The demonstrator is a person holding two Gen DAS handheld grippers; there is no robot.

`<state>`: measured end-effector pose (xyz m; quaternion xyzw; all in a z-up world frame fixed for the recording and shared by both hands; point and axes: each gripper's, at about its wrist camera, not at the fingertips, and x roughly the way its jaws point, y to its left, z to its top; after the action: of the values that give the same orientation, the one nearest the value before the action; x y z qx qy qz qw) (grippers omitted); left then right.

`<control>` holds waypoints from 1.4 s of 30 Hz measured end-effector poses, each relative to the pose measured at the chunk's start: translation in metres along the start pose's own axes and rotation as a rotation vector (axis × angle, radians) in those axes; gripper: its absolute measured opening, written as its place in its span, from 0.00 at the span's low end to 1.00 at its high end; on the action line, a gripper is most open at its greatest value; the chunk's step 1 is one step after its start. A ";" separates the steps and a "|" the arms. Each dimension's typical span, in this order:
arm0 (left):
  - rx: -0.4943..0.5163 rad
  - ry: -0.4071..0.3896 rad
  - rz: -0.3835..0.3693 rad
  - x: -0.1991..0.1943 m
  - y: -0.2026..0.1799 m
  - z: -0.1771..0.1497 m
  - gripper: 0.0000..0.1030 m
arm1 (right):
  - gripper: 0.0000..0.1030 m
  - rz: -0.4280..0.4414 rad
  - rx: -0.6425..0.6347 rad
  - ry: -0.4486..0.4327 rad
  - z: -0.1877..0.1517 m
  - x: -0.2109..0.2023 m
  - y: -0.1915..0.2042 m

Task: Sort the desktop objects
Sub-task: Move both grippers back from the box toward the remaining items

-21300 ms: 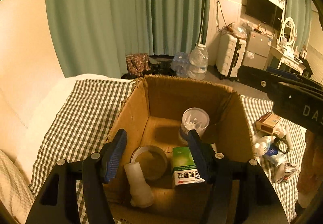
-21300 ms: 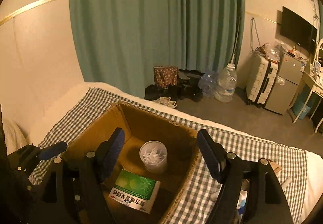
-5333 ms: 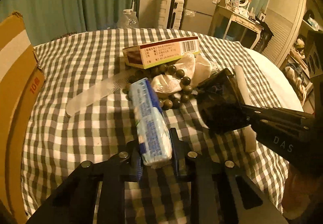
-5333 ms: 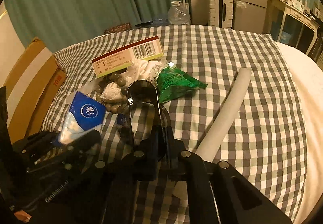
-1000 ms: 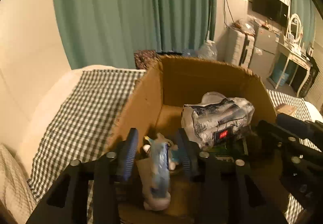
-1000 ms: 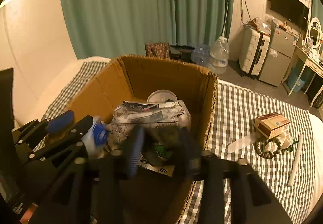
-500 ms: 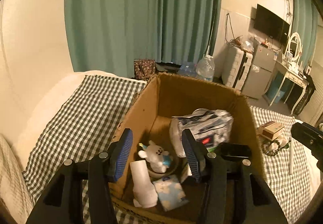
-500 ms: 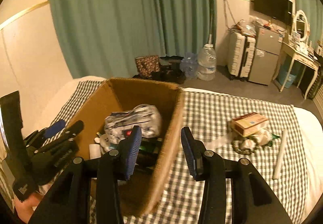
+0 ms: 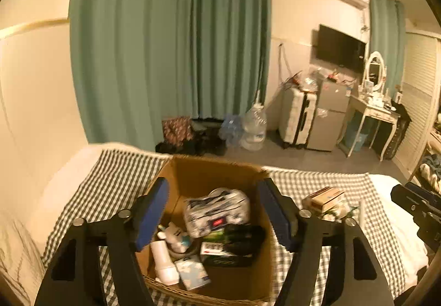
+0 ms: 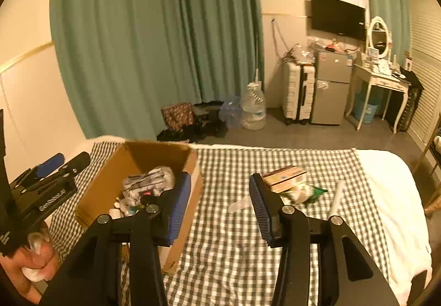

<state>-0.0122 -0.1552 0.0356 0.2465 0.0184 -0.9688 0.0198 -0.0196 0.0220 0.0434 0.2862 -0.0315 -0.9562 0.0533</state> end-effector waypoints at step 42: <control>0.273 0.052 -0.161 0.061 -0.207 -0.050 1.00 | 1.00 -0.193 0.119 0.034 -0.054 -0.001 -0.231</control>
<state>-0.0518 0.0522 -0.0322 0.2696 -0.0934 -0.9540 -0.0923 -0.0090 0.2497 -0.0219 0.3066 -0.0596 -0.9484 -0.0553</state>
